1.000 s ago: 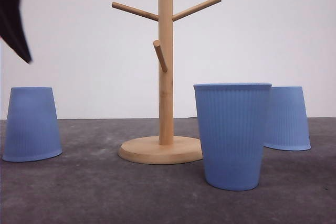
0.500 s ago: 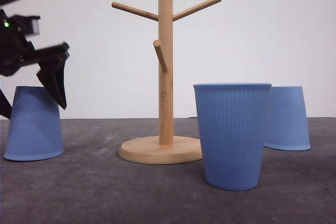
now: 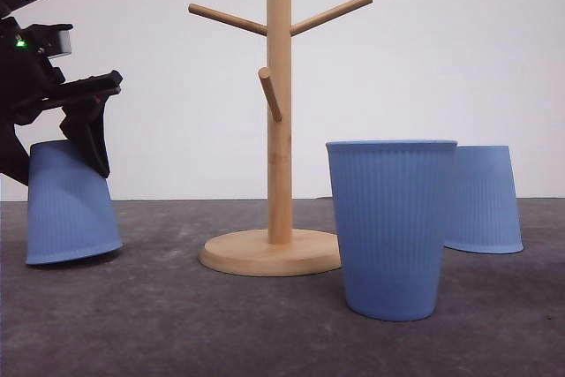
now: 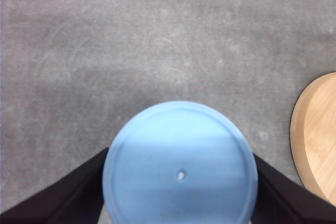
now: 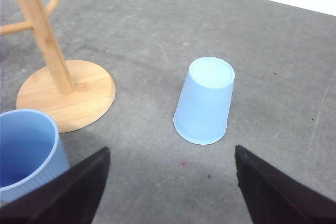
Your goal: Place three cups
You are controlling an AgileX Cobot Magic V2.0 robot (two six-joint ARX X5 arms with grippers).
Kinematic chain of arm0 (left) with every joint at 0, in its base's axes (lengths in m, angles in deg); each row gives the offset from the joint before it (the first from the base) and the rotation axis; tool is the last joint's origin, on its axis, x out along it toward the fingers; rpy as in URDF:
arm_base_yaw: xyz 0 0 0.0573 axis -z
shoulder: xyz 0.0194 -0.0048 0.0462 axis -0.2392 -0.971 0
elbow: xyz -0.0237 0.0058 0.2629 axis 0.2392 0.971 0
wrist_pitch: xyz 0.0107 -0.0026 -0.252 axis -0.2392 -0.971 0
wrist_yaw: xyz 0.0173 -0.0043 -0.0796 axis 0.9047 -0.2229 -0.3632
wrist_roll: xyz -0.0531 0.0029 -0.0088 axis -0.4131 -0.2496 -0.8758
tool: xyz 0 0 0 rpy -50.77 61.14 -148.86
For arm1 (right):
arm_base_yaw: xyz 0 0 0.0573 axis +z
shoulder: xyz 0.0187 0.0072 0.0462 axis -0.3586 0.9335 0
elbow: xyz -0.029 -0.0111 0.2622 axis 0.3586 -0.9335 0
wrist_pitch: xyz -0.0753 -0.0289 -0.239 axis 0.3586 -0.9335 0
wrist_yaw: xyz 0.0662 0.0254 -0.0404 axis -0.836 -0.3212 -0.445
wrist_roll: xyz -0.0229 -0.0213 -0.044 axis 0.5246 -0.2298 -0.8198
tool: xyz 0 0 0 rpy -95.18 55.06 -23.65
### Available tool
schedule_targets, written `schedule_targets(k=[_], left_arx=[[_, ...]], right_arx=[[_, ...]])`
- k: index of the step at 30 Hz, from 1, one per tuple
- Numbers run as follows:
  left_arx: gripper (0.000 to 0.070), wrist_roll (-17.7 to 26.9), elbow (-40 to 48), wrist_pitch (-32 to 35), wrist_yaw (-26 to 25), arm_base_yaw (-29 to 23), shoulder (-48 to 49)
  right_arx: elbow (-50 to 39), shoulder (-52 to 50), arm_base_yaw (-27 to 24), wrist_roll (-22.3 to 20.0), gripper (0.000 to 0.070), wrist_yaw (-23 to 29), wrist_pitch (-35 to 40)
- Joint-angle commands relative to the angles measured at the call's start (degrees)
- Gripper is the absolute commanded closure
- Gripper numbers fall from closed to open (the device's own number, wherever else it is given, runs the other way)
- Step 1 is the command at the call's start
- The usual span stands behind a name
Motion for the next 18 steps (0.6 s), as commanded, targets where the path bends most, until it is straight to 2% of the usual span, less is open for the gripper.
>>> schedule_targets(k=[1,7,18], left_arx=[[0.0314,0.09,-0.57,-1.08,-1.39,0.39,-0.09],[0.0313,-0.06,-1.69,-5.98,-3.34,0.1,4.36],[0.0312,-2.13,-10.52,-16.44,-12.92,-5.0,13.58]], right_arx=[[0.68,0.13,0.26,1.05,0.0218,0.02,0.61],[0.68,0.13,0.26,1.05,0.0218,0.02,0.61],[0.68,0.13,0.26,1.03,0.0218,0.02,0.66]])
